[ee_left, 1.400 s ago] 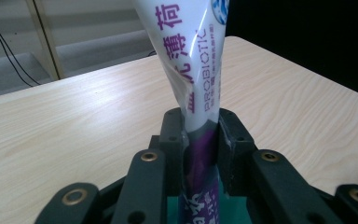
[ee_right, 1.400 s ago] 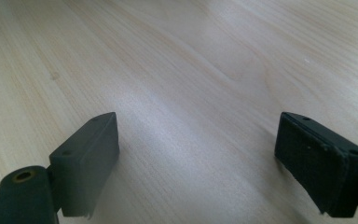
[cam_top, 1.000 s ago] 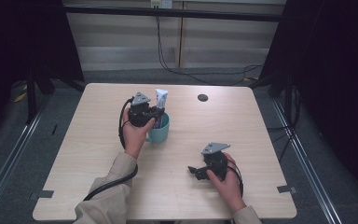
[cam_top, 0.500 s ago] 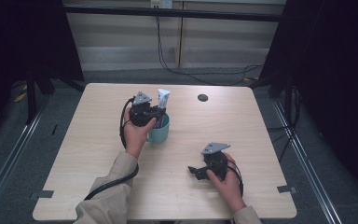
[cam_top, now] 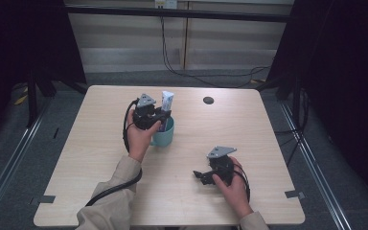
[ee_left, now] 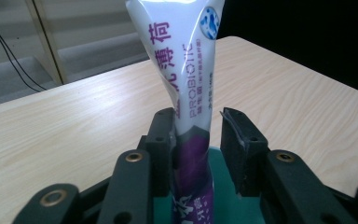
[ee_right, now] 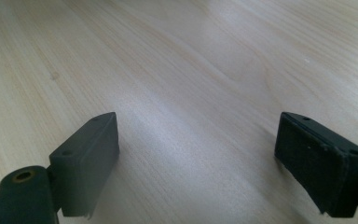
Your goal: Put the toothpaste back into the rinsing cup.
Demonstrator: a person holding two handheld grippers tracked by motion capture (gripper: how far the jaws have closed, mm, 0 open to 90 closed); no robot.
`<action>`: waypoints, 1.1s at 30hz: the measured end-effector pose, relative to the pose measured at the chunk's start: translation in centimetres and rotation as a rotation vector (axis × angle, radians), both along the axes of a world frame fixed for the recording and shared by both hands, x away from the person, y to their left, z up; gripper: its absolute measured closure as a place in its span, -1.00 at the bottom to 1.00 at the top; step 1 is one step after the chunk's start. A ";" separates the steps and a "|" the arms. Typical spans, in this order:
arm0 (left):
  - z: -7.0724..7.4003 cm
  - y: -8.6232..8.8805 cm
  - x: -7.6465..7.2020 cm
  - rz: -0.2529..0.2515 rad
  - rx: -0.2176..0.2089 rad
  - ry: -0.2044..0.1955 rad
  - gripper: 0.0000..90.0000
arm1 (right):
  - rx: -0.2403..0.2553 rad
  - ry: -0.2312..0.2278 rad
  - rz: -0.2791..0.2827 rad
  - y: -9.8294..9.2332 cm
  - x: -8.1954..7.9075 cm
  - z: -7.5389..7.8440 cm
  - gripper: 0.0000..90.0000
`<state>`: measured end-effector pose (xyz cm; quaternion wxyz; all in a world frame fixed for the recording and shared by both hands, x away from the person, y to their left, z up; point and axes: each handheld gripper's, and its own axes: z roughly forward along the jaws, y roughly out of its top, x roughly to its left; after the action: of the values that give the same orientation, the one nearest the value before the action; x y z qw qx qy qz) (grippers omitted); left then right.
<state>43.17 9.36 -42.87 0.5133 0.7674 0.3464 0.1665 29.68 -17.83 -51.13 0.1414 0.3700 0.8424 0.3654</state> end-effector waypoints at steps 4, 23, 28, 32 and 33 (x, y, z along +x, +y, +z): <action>0.0 0.0 0.0 0.003 0.007 0.001 0.36 | 0.000 -0.001 0.001 0.0 0.0 0.0 -0.71; 0.4 0.0 0.1 0.018 -0.002 0.005 -0.07 | 0.000 -0.001 0.001 0.0 0.0 0.0 -0.71; 0.5 0.0 0.1 0.028 0.004 0.001 -0.21 | 0.000 -0.001 0.001 0.0 0.0 0.0 -0.71; 0.5 0.1 0.1 0.029 0.006 0.007 -0.24 | 0.000 -0.001 0.001 0.0 0.0 0.0 -0.71; 0.5 0.1 0.1 0.031 0.006 0.004 -0.28 | 0.000 -0.001 0.001 0.0 0.0 0.0 -0.71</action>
<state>43.23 9.48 -42.35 0.5074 0.7639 0.3589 0.1739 29.69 -17.83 -51.13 0.1414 0.3695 0.8425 0.3655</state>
